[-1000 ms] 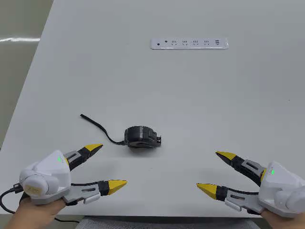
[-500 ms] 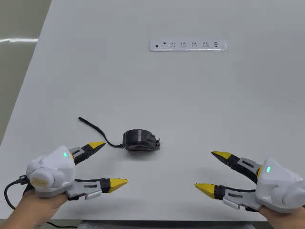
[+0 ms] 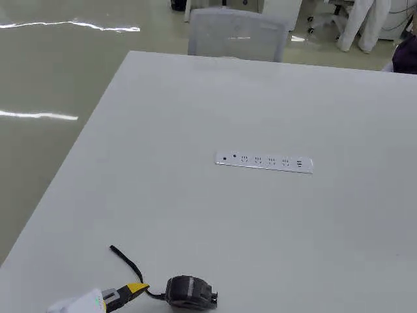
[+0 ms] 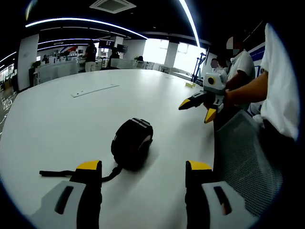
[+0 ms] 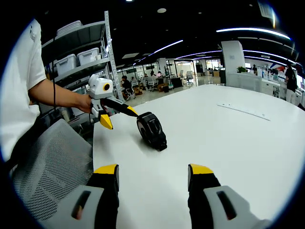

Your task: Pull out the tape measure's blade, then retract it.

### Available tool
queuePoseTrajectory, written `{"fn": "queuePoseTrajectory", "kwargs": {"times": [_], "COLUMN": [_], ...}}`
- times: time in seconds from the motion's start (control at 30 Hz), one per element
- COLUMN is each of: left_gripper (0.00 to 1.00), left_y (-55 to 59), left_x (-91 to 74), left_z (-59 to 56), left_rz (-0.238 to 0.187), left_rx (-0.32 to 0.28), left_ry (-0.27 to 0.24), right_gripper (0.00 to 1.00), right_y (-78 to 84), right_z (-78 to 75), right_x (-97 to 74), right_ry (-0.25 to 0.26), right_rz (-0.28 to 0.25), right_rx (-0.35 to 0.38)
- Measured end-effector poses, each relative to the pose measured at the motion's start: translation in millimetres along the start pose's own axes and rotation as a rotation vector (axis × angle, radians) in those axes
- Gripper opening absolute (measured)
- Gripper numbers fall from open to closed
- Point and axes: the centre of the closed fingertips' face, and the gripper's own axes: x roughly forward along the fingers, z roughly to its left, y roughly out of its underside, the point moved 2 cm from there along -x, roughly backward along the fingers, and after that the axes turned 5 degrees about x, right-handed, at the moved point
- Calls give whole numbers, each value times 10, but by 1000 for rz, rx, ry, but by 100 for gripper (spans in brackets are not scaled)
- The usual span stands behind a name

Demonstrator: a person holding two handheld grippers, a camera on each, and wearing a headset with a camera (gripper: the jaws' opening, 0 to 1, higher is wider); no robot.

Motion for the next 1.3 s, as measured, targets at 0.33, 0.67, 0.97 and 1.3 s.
{"fn": "queuePoseTrajectory", "kwargs": {"times": [0.33, 0.67, 0.97, 1.3], "left_gripper": [69, 69, 69, 67], "left_y": [-39, -3, -11, 8], "left_x": [72, 159, 247, 328], "left_z": [58, 99, 107, 138], "left_rz": [-3, 18, 25, 42], "left_rx": [9, 33, 44, 63], "left_ry": [17, 46, 72, 98], "right_gripper": [58, 58, 58, 57], "right_y": [-32, -12, -3, 65], "right_z": [0, 15, 9, -25], "right_x": [78, 162, 203, 241], "right_ry": [-25, -45, -50, -59], "right_rz": [6, 14, 16, 28], "right_rx": [-8, -13, -14, -8]}}
